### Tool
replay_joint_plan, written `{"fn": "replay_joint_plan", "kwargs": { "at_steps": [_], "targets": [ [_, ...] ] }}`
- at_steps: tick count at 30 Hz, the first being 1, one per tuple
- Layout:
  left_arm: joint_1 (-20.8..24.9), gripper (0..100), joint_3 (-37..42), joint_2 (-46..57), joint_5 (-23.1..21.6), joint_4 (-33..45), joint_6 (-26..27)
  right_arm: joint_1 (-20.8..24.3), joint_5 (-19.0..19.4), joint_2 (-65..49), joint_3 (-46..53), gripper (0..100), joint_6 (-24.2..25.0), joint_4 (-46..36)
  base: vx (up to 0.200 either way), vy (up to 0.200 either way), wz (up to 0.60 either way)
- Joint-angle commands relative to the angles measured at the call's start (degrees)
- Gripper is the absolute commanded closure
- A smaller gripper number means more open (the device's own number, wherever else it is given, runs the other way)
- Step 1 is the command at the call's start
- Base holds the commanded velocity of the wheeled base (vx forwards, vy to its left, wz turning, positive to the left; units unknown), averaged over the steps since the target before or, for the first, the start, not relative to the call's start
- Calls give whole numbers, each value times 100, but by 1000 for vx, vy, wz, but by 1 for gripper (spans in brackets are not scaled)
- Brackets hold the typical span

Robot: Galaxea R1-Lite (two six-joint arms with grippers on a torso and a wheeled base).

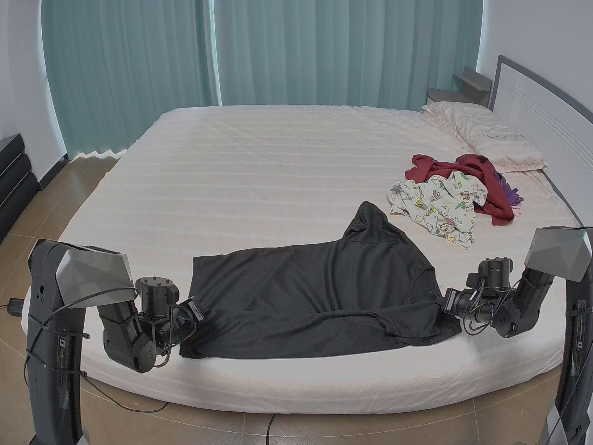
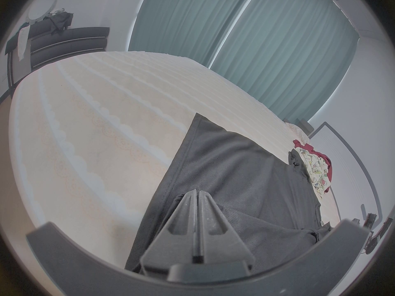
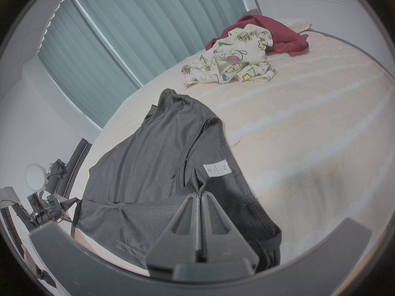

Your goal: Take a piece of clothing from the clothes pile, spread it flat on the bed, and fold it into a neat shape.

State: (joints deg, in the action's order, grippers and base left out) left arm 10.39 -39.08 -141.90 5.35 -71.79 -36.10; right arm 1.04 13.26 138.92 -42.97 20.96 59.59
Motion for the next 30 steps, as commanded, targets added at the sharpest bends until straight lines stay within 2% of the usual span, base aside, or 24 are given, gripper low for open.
{"fn": "replay_joint_plan", "kwargs": {
  "at_steps": [1, 10, 30],
  "targets": [
    [-63, 100, -20, -22, 1, -2, -3, -25, 1, -76, 52, 100, 5, 97, 0, 0, 0],
    [-248, 100, -29, -66, 10, -2, -3, 2, -17, 91, -1, 100, 14, 528, 0, 0, 0],
    [-344, 100, -64, -277, 62, 7, 41, 46, -87, 583, -554, 100, -48, 545, 0, 0, 0]
  ]
}}
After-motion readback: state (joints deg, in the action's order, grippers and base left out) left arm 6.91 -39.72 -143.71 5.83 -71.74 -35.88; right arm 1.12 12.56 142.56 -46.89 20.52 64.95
